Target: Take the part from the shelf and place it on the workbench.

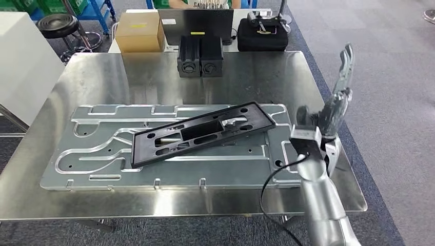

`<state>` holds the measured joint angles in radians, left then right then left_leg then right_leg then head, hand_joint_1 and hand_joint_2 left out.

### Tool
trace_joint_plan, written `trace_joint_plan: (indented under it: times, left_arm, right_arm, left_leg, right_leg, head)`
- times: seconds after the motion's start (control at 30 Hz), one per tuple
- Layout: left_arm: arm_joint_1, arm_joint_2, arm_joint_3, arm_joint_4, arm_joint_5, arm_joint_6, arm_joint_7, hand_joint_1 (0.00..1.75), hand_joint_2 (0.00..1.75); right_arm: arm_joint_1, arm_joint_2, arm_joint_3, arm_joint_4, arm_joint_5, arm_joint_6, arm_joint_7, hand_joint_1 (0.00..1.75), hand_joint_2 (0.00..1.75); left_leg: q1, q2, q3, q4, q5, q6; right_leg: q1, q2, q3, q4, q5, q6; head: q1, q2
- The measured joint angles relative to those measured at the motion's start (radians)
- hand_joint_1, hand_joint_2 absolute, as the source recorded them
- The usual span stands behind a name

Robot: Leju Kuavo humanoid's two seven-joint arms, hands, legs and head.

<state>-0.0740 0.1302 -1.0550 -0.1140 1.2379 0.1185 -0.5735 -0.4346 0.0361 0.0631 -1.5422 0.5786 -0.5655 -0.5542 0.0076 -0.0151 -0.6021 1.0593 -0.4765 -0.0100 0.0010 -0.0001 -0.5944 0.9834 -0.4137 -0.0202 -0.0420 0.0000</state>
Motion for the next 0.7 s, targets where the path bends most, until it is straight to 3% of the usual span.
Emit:
trace_joint_plan:
  times: [0.1,0.13,0.17,0.2,0.27,0.33,0.47,0.53,0.6,0.63,0.7]
  left_arm:
    - [0.001,-0.001,0.01,0.0,-0.002,0.0,0.0,0.0,0.0]
    - [0.001,-0.001,0.012,0.0,-0.002,0.0,0.0,0.0,0.0]
    - [0.001,-0.001,0.013,0.0,-0.002,0.0,0.0,0.0,0.0]
    - [0.001,-0.001,0.014,0.0,-0.002,0.0,0.0,0.0,0.0]
    - [0.0,-0.001,0.016,0.0,-0.002,0.0,0.0,0.0,0.0]
    - [-0.002,-0.001,0.017,0.0,-0.002,0.0,0.0,0.0,0.0]
    - [-0.002,-0.001,0.018,0.0,-0.002,0.0,0.0,0.0,0.0]
    - [-0.003,-0.002,0.019,0.0,-0.002,0.0,0.0,0.0,0.0]
    - [-0.002,-0.002,0.019,0.0,-0.002,0.0,0.0,0.0,0.0]
    - [-0.002,-0.002,0.019,0.0,-0.002,0.0,0.0,0.0,0.0]
    - [-0.001,-0.002,0.02,0.0,-0.002,0.0,0.0,0.0,0.0]
  right_arm:
    - [0.035,-0.005,-0.011,-0.064,0.002,0.0,0.0,0.0,0.0]
    - [0.046,-0.007,-0.013,-0.077,0.002,0.0,0.0,0.0,0.0]
    - [0.055,-0.008,-0.015,-0.088,0.002,0.0,0.0,0.0,0.0]
    - [0.061,-0.009,-0.016,-0.098,0.002,0.0,0.0,0.0,0.0]
    - [0.068,-0.011,-0.02,-0.116,0.002,0.0,0.0,0.0,0.0]
    - [0.07,-0.014,-0.024,-0.129,0.002,0.0,0.0,0.0,0.0]
    - [0.073,-0.018,-0.03,-0.144,0.002,0.0,0.001,0.0,0.0]
    - [0.075,-0.021,-0.032,-0.15,0.002,0.0,0.001,0.0,0.0]
    - [0.08,-0.023,-0.034,-0.152,0.002,0.0,0.002,0.0,0.0]
    - [0.083,-0.024,-0.035,-0.152,0.002,0.0,0.002,0.0,0.0]
    - [0.088,-0.025,-0.036,-0.152,0.002,0.0,0.003,0.0,0.0]
  left_leg:
    - [0.007,0.005,-0.082,0.19,-0.098,-0.012]
    - [0.009,0.006,-0.098,0.23,-0.109,-0.016]
    - [0.01,0.007,-0.095,0.227,-0.098,-0.018]
    - [0.011,0.007,-0.071,0.185,-0.07,-0.019]
    - [0.012,0.008,0.004,0.042,-0.01,-0.016]
    - [0.009,0.008,0.045,-0.039,0.011,-0.005]
    - [0.007,0.009,0.045,-0.05,0.02,0.023]
    - [0.009,0.01,0.043,-0.055,0.027,0.033]
    - [0.009,0.011,0.038,-0.054,0.028,0.035]
    - [0.008,0.011,0.037,-0.054,0.028,0.035]
    - [0.008,0.011,0.036,-0.054,0.028,0.035]
  right_leg:
    - [-0.002,-0.001,0.001,-0.001,0.001,-0.005]
    - [-0.002,-0.001,0.0,0.001,0.001,-0.005]
    - [-0.003,-0.001,-0.001,0.003,0.0,-0.004]
    - [-0.004,0.0,-0.001,0.007,-0.001,-0.002]
    - [-0.004,0.001,-0.003,0.017,-0.006,0.005]
    - [-0.001,0.003,-0.006,0.025,-0.01,0.016]
    - [-0.005,0.005,-0.014,0.039,-0.018,0.039]
    - [-0.009,0.004,-0.05,0.12,-0.071,0.05]
    - [-0.01,0.003,-0.113,0.257,-0.137,0.057]
    - [-0.011,0.003,-0.135,0.305,-0.152,0.059]
    - [-0.012,0.003,-0.141,0.323,-0.145,0.058]
  head:
    - [0.0,0.0]
    - [0.0,0.0]
    - [0.0,0.0]
    - [0.0,0.0]
    - [0.0,0.0]
    - [0.0,0.0]
    - [0.0,0.0]
    - [0.0,0.0]
    - [0.0,0.0]
    - [0.0,0.0]
    - [0.0,0.0]
